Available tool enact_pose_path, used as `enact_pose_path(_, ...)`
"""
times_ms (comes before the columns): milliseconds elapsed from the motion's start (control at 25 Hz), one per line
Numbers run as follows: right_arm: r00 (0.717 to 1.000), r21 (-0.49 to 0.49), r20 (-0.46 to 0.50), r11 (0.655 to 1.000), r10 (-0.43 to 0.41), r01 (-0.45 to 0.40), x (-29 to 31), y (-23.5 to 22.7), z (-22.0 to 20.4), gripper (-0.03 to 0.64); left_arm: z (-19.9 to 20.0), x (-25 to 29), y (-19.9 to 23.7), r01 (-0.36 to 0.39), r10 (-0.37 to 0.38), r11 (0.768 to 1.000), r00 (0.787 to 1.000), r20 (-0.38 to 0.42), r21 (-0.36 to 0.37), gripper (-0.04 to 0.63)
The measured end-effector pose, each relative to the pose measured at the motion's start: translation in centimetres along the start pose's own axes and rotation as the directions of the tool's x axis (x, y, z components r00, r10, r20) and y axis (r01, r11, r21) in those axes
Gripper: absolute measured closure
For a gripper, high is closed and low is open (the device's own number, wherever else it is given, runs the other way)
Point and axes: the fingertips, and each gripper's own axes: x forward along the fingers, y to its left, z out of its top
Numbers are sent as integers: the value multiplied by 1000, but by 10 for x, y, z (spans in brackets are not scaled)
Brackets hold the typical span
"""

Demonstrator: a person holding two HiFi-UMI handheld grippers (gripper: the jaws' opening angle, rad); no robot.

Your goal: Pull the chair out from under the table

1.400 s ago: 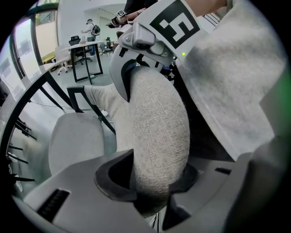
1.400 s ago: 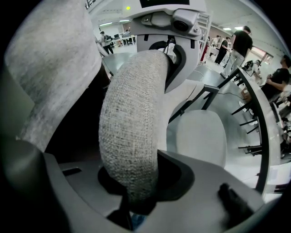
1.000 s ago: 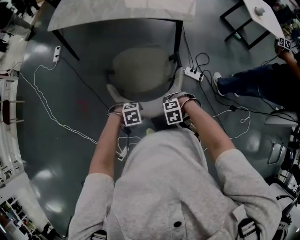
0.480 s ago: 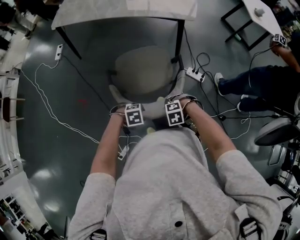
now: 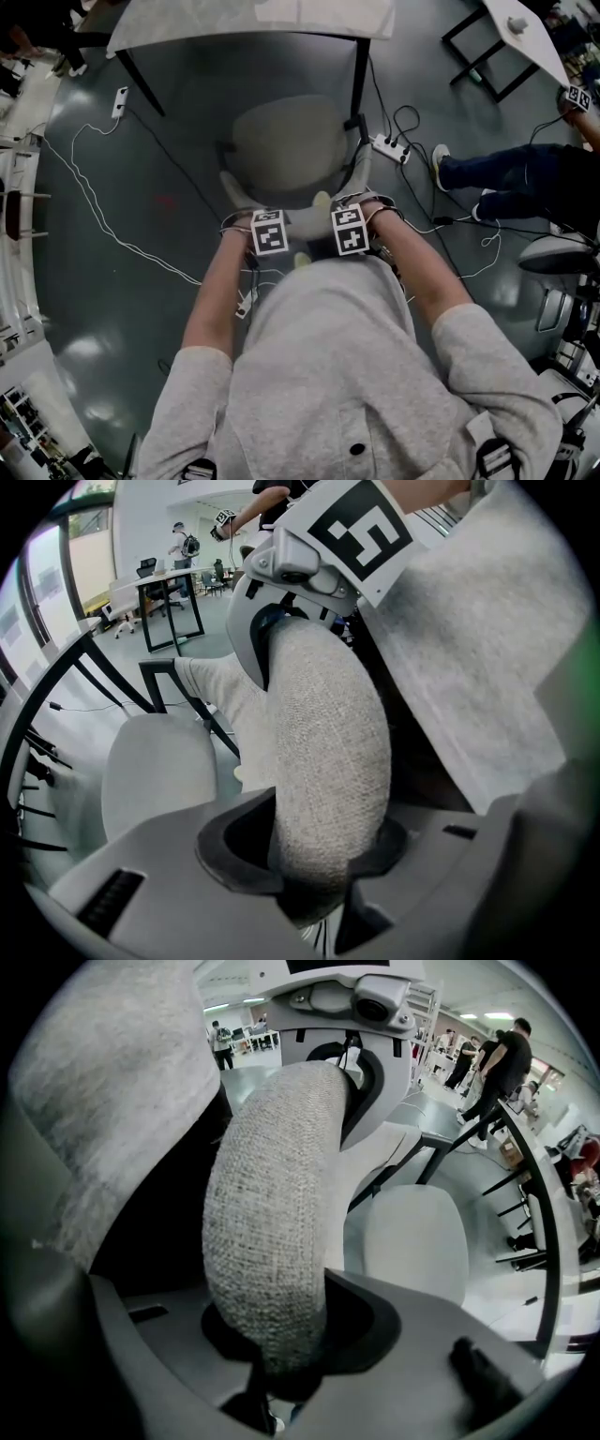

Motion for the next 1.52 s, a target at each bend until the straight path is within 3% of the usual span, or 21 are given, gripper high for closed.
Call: enact_pose_path(1520,1000,3,-13,1000,-9,10,8,90,24,512,-1,22,-90,-15,15,1000,1000,4,0,437)
